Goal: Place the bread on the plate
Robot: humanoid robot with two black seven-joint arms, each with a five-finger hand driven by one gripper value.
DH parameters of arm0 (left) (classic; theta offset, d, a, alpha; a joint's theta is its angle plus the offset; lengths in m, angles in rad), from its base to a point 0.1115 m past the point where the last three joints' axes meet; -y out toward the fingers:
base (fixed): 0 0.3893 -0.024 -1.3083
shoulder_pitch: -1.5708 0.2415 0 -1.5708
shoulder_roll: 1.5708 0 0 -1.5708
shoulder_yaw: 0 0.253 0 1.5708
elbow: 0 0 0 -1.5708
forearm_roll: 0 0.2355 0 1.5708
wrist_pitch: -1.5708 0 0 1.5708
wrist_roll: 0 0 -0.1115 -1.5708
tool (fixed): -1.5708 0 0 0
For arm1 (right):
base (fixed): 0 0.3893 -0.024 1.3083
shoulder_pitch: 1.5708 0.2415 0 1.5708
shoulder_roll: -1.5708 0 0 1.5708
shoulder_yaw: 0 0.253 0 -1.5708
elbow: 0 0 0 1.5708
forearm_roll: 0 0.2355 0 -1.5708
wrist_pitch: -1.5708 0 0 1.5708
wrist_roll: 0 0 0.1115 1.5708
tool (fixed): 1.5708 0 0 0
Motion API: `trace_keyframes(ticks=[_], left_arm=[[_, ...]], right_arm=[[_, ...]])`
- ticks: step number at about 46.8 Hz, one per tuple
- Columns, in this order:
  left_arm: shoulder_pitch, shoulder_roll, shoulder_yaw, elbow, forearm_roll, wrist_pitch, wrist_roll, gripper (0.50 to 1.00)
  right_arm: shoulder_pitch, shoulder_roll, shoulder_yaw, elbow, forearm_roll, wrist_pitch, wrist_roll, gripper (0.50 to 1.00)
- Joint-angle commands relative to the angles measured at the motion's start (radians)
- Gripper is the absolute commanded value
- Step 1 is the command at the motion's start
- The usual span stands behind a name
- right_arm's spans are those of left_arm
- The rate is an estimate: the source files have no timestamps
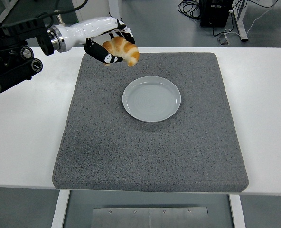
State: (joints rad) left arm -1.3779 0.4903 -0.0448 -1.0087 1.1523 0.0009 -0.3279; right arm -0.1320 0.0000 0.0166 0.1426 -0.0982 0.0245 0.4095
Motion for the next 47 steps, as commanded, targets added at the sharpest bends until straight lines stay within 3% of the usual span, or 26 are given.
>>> trace_keyframes(ticks=[1,25,47], left_arm=[[-0.006,-0.032,0.011,0.016,0.001,-0.001,0.0,0.5],[-0.017,-0.275,0.108,0.174,0.007,0.007,-0.003,0.5],[0.052,-0.415,0.227,0.334,-0.003,0.057,-0.034,0.5]], right_arm=[[0.0,0.0,0.0,0.0,0.0,0.0,0.0,1.0],[0.0,0.0,0.0,0.0,0.0,0.0,0.0,1.0],[0.0,0.0,0.0,0.0,0.0,0.0,0.0,1.0]])
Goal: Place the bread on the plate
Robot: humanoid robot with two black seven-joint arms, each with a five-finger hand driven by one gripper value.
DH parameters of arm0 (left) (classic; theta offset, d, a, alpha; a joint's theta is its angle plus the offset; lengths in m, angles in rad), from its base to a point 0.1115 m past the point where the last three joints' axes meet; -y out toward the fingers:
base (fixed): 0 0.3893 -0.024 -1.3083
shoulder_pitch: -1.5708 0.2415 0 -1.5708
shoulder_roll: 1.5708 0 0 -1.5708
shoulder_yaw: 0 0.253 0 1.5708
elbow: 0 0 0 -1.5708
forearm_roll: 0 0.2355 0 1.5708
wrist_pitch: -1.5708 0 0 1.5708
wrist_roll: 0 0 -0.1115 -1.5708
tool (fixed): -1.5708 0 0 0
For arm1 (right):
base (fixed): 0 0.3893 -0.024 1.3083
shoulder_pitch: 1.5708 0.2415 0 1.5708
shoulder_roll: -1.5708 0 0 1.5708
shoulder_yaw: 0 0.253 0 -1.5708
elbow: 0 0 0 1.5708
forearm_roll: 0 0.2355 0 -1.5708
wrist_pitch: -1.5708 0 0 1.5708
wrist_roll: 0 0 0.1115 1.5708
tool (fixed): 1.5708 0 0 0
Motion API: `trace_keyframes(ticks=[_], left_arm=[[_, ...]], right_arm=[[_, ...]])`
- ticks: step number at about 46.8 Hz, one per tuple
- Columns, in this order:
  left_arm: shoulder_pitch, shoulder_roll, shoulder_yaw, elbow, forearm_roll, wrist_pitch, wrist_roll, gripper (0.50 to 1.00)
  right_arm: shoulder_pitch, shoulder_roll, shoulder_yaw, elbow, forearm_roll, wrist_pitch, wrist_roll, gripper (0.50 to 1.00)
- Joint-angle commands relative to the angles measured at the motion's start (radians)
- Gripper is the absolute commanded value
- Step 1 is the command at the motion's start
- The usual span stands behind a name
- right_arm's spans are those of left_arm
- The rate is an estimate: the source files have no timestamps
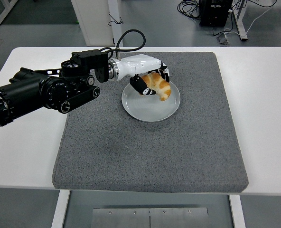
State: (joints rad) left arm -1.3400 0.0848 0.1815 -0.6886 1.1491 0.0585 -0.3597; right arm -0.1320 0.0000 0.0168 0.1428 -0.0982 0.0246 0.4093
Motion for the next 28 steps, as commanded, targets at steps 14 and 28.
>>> trace_keyframes(ticks=[14,28], left_arm=[[0.062,-0.06,0.001,0.104,-0.002,0.0,-0.022,0.5],[0.076,-0.066,0.001,0.126,-0.006,0.0,-0.025,0.5]], right_arm=[[0.0,0.0,0.0,0.0,0.0,0.0,0.0,1.0],[0.0,0.0,0.0,0.0,0.0,0.0,0.0,1.0]])
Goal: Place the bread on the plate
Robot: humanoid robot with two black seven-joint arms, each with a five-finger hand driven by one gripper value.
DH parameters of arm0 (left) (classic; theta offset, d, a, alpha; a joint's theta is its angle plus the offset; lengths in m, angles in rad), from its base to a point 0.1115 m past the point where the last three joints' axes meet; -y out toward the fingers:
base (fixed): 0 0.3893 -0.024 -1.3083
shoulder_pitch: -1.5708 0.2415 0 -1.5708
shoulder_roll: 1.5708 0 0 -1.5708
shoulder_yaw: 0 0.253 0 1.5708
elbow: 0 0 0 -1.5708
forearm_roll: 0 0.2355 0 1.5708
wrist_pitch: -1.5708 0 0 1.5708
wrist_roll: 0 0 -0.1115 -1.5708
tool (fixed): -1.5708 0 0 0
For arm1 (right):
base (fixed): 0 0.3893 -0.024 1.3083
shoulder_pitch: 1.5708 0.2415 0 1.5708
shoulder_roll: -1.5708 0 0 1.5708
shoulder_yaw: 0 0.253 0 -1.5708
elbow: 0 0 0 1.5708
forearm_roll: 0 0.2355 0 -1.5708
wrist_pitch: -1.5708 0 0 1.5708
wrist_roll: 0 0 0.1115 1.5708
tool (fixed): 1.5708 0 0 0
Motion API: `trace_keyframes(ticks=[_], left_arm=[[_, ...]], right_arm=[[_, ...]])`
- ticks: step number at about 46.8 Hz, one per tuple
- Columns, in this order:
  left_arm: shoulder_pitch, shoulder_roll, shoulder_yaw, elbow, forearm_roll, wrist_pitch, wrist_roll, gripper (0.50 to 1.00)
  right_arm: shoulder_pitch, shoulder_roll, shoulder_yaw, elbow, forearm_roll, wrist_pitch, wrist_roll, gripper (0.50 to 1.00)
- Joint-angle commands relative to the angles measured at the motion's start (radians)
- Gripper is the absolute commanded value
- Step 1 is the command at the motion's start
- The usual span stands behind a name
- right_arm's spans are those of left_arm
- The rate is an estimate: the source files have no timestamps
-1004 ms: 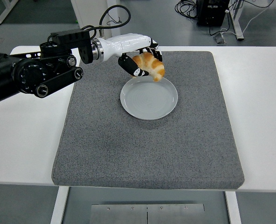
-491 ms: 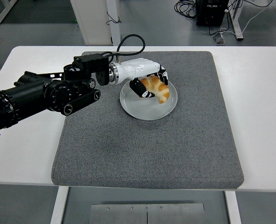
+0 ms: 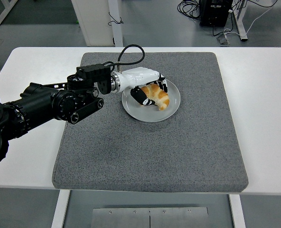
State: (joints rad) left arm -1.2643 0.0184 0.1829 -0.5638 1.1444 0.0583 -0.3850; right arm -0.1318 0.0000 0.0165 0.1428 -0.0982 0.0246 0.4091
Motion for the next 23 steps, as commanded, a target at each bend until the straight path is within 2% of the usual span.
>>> trace_keyframes(ticks=[1,23], left_arm=[[0.002,0.0,0.0,0.001,0.0,0.0,0.0,0.5],[0.022,0.0,0.0,0.024,-0.002,0.0,0.0,0.5]], right_arm=[[0.0,0.0,0.0,0.0,0.0,0.0,0.0,1.0],[0.0,0.0,0.0,0.0,0.0,0.0,0.0,1.0]])
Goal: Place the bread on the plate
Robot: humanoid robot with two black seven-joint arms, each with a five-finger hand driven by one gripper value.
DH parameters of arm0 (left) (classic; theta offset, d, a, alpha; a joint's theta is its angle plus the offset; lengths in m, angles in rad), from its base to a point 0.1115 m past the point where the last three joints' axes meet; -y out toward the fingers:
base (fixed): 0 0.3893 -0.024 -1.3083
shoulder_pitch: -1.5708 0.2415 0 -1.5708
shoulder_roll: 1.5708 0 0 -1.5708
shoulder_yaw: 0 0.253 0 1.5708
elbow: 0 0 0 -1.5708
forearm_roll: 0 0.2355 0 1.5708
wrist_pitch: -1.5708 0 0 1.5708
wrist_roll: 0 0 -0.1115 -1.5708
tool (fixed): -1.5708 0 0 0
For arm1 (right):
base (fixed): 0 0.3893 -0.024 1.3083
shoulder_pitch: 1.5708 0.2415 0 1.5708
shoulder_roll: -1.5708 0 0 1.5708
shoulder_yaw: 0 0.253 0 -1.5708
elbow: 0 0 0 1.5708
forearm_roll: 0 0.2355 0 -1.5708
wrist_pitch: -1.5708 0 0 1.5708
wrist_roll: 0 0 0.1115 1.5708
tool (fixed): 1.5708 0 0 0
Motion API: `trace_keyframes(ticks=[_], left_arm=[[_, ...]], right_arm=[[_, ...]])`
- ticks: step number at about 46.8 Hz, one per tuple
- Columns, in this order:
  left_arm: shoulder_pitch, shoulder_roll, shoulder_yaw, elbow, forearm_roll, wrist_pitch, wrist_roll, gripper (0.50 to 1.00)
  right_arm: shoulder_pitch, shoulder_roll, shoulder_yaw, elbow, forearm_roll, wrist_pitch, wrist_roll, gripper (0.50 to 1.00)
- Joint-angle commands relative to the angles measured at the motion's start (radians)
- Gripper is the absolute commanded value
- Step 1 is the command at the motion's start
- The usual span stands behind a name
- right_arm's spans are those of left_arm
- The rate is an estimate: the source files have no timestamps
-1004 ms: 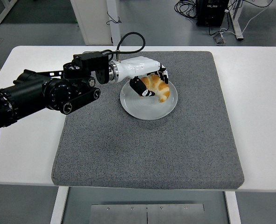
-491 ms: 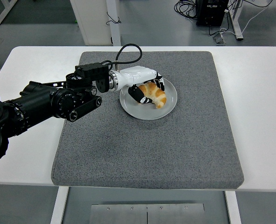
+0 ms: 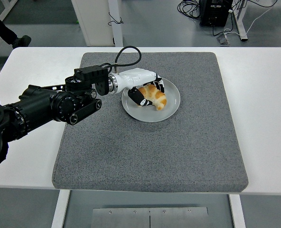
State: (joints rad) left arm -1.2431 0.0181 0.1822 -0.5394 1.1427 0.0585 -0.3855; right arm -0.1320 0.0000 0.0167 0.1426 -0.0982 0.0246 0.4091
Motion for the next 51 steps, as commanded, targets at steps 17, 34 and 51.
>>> trace_keyframes(ticks=[17,34,51], left_arm=[[0.004,0.0,-0.001,0.001,0.0,0.0,0.002,0.5],[-0.006,0.0,-0.001,-0.013,-0.058,-0.011,0.001,0.959],[-0.01,0.017,-0.009,-0.021,-0.064,-0.012,-0.018,0.98]], right_arm=[[0.0,0.0,0.0,0.0,0.0,0.0,0.0,1.0],[0.0,0.0,0.0,0.0,0.0,0.0,0.0,1.0],[0.0,0.0,0.0,0.0,0.0,0.0,0.0,1.0]])
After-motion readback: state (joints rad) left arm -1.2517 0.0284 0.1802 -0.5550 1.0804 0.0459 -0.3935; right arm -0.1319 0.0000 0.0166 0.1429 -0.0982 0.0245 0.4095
